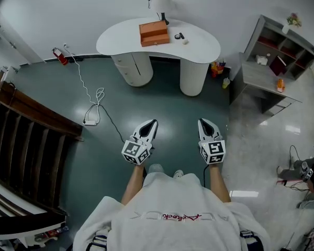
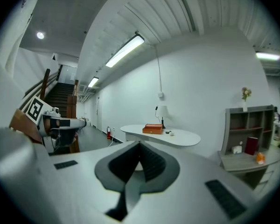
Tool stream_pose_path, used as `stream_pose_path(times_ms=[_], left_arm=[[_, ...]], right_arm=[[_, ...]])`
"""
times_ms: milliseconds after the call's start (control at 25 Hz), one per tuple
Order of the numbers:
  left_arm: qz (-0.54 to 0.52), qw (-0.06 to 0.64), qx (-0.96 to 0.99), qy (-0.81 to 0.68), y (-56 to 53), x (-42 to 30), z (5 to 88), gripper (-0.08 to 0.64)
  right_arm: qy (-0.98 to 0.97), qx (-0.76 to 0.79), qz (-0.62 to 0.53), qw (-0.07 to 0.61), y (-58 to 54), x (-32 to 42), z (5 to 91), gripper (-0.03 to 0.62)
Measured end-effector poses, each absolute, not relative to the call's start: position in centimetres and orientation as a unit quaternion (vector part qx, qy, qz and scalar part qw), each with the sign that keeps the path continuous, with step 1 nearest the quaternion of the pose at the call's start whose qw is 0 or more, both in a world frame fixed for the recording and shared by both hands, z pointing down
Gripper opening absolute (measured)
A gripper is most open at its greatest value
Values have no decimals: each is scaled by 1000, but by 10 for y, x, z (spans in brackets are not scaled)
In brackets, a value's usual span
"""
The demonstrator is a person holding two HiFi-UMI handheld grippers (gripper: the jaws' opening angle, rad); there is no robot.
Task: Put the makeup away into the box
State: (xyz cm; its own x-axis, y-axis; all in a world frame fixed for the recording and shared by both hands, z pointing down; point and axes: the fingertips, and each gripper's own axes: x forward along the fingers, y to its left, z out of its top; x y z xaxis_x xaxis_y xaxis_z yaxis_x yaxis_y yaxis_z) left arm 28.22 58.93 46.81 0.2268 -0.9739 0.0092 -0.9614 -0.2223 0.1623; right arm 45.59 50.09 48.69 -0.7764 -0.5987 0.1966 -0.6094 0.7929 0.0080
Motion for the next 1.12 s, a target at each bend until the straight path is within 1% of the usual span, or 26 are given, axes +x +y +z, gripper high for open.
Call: stream_pose_path(times_ms=[320,520,800,1120], left_arm=[[-39,74,781,-619,564,288,477,15],[-41,78,783,-615,540,273,486,15],[-55,81,788,-607,483,228,494,15],[-65,87,794,-598,411,146,488,15]], right_arm=[[-941,322,35,96,475,461,496,20],[-940,324,35,103,452,447,504,20],[-937,328,27,118,402,400,512,20],[-933,336,18,130,331,318,499,20]])
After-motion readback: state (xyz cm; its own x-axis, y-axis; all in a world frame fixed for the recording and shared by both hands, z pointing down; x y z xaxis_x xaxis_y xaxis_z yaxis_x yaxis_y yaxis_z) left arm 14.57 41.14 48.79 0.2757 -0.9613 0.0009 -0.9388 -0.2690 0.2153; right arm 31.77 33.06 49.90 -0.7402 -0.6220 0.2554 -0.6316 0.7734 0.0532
